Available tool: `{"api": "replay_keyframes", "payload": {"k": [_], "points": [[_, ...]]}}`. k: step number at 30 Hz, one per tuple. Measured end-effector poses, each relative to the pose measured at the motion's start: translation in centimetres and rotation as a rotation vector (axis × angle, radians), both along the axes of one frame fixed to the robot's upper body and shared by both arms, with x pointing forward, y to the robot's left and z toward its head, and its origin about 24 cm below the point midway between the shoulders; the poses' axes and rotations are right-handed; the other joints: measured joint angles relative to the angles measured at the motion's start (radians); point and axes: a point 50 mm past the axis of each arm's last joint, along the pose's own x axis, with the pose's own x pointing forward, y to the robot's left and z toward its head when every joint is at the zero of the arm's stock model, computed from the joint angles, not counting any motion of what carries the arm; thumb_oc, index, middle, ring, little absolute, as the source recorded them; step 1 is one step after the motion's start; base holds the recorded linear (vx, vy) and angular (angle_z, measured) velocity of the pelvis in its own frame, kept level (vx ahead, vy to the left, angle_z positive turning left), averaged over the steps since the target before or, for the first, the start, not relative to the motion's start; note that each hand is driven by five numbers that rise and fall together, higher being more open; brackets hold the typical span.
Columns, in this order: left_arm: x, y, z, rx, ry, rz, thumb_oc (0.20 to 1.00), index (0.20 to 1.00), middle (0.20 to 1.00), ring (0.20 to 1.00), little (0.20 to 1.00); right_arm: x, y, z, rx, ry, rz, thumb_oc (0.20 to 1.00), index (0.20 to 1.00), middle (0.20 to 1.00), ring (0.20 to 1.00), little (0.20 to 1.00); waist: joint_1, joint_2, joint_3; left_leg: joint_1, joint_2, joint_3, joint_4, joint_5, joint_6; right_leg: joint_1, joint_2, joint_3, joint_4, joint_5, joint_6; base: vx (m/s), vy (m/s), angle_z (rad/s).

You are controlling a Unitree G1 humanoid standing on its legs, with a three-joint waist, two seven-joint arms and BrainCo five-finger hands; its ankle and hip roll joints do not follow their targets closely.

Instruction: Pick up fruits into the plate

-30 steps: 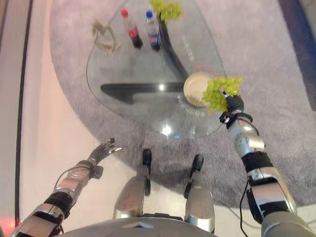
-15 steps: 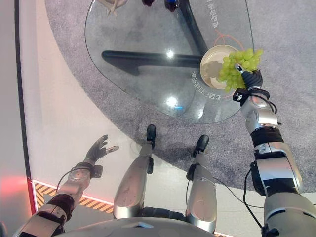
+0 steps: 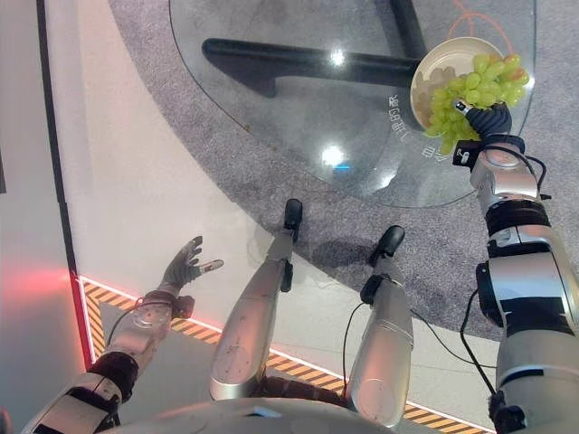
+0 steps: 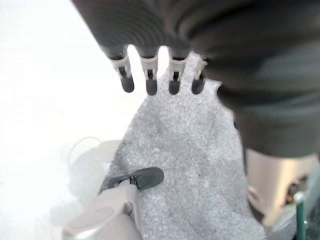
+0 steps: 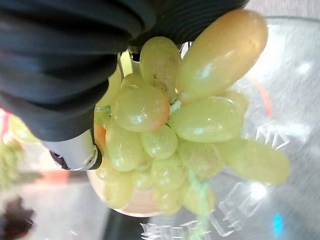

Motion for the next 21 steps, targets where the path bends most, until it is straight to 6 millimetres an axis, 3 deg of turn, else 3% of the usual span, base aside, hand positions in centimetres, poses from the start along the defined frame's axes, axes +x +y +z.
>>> {"api": "replay_keyframes", "payload": {"k": [3, 4, 5, 13, 17, 21], "points": [[0.2, 0.1, 0.6, 0.018, -0.018, -0.020, 1.000, 1.000, 1.000, 1.000, 1.000, 0.2, 0.0, 0.9, -0.104, 0.056, -0.019, 0.200, 0.200, 0.200, 0.200, 0.200, 0.002, 0.002, 0.001, -0.026, -0.002, -0.009, 0.016, 0.000, 0.000, -0.023, -0.004, -0.003, 0.021, -0.004, -0.005, 0.03, -0.001, 0.04], [0.3, 0.1, 0.7, 0.020, -0.025, -0.018, 1.000, 1.000, 1.000, 1.000, 1.000, 0.3, -0.1, 1.0, -0.100, 0.071, -0.034, 0.467, 0.467, 0.467, 0.467, 0.467, 0.004, 0.002, 0.001, -0.031, -0.002, -0.009, 0.019, 0.000, 0.000, -0.030, -0.004, -0.002, 0.025, -0.006, -0.008, 0.04, -0.008, 0.03], [0.3, 0.1, 0.7, 0.023, -0.028, -0.015, 1.000, 1.000, 1.000, 1.000, 1.000, 0.2, -0.3, 1.0, -0.094, 0.083, -0.053, 1.000, 1.000, 1.000, 1.000, 1.000, 0.005, 0.002, 0.001, -0.035, -0.002, -0.010, 0.023, 0.000, 0.000, -0.033, -0.005, -0.002, 0.028, -0.006, -0.009, 0.00, 0.000, 0.00], [0.5, 0.4, 1.2, 0.034, -0.042, -0.014, 1.000, 1.000, 1.000, 1.000, 1.000, -1.1, -3.0, 0.5, -0.070, 0.146, -0.265, 1.000, 1.000, 1.000, 1.000, 1.000, 0.015, 0.002, 0.001, -0.037, -0.009, -0.016, 0.036, 0.001, 0.002, -0.031, -0.012, -0.002, 0.037, -0.006, -0.009, 0.01, -0.003, 0.01], [0.3, 0.6, 1.0, 0.037, -0.023, -0.004, 1.000, 1.000, 1.000, 1.000, 1.000, -1.4, -3.4, 0.7, -0.108, 0.117, -0.341, 1.000, 1.000, 1.000, 1.000, 1.000, 0.013, 0.002, 0.001, -0.026, -0.009, -0.016, 0.036, 0.001, 0.002, -0.018, -0.012, -0.002, 0.037, -0.002, -0.008, -0.01, 0.026, 0.00], [-0.2, 0.9, 0.5, 0.013, 0.000, 0.022, 1.000, 1.000, 1.000, 1.000, 1.000, -1.4, -2.8, 1.8, -0.268, -0.004, -0.385, 1.000, 1.000, 1.000, 1.000, 1.000, 0.001, 0.002, 0.001, 0.028, -0.010, -0.012, 0.032, -0.005, 0.008, 0.038, -0.012, -0.001, 0.023, -0.002, -0.007, -0.03, 0.053, -0.01]]}}
